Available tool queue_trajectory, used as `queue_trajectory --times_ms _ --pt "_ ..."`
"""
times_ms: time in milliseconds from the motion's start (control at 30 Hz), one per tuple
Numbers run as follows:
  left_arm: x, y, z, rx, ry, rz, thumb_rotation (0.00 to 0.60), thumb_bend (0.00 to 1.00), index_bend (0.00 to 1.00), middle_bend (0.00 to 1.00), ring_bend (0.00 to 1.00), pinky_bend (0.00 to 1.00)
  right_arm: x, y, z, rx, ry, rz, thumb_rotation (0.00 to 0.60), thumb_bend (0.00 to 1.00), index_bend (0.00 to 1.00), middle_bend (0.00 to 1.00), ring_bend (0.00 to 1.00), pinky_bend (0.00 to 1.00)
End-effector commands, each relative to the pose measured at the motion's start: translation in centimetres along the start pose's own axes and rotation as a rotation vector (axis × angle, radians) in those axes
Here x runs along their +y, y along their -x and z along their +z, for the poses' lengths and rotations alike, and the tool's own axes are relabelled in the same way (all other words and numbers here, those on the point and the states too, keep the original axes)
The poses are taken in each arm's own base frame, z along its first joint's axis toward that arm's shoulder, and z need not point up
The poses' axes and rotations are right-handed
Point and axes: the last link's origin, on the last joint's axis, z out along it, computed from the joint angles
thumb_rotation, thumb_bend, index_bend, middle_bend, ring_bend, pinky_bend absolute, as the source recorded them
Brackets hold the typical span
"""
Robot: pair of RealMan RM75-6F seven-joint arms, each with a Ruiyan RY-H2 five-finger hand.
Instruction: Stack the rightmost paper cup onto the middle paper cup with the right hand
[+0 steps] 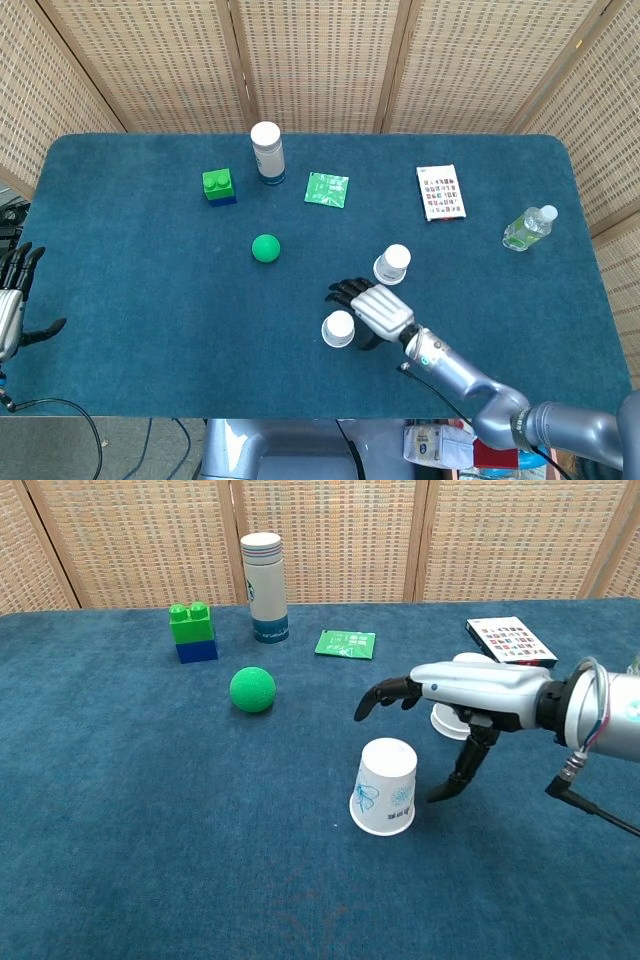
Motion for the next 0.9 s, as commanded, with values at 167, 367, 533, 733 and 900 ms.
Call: queue_trajectory --times_ms 167,367,533,733,900 --pt "0.0 0.0 0.1 -0.007 0.002 -0.005 0.6 0.18 0.0 0.0 0.0 0.0 0.1 0.3 0.2 0.028 0.007 0.022 0.6 0.0 0.42 0.49 0.47 0.38" --pt "0.1 0.0 -0.1 -0.006 0.008 -0.007 0.6 0.18 0.0 0.0 0.0 0.0 -0.2 0.9 0.4 0.028 -0.002 0.075 0.6 0.07 0.53 0.58 0.53 0.38" --pt "0.1 -0.1 -0.1 -0.005 0.007 -0.009 0.6 0.18 0.0 0.0 0.0 0.0 -0.4 1.0 0.5 0.05 -0.007 0.086 0.6 0.11 0.57 0.6 0.54 0.38" --pt "0.0 0.0 0.0 -0.01 0.004 -0.008 0.6 0.18 0.0 0.0 0.0 0.0 -0.6 0.3 0.2 0.082 -0.01 0.157 0.6 0.12 0.57 0.6 0.54 0.39" --pt "0.0 0.1 0.1 -0.014 0.003 -0.009 0.6 0.18 0.0 0.0 0.0 0.0 -0.9 -2.5 -0.4 0.153 -0.027 0.241 0.6 0.13 0.57 0.6 0.54 0.39"
